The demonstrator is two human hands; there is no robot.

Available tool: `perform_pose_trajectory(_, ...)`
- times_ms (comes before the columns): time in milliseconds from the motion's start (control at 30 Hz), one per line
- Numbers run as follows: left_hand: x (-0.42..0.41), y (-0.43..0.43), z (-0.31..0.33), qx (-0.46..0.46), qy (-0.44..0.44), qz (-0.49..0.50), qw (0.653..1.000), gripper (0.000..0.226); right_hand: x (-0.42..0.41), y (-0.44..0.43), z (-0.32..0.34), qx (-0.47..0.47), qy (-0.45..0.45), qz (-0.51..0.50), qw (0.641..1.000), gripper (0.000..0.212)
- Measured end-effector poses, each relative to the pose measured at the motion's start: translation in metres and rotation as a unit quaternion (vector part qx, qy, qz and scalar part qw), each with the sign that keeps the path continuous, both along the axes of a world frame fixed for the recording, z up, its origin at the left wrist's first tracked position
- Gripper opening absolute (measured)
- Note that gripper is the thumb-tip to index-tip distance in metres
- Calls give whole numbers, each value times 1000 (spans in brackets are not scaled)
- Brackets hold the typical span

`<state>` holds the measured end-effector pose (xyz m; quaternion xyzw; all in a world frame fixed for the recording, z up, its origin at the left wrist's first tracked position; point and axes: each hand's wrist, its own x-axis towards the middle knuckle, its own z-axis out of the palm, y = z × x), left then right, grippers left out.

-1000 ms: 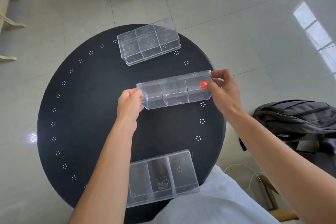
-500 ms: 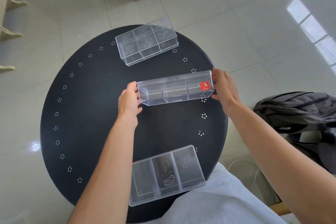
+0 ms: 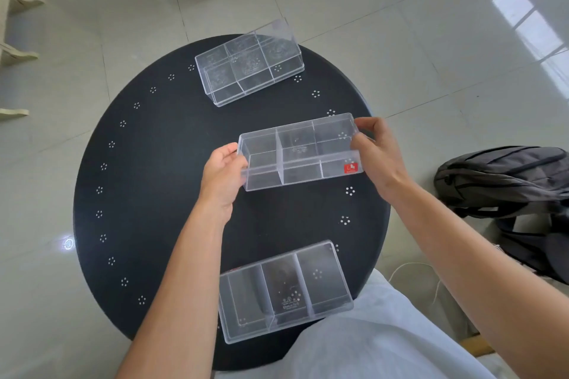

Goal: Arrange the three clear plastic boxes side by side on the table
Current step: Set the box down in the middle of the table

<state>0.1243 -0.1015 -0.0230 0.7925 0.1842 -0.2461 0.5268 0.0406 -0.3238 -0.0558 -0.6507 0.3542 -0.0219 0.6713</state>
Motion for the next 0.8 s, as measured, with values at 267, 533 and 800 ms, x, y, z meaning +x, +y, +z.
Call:
perform_pose_trajectory(267, -11, 4, -17, 29, -9, -26, 999, 64, -9, 12, -17, -51, -17, 20, 998, 46)
perform_pose_trajectory(533, -8, 3, -24, 20, 5, 14, 1000, 65, -1, 14, -17, -63, -18, -14, 998, 38)
perform_pose_trajectory(800, 62, 7, -16, 62, 6, 104, 993, 29, 81, -29, -2, -129, -11, 7, 992, 44)
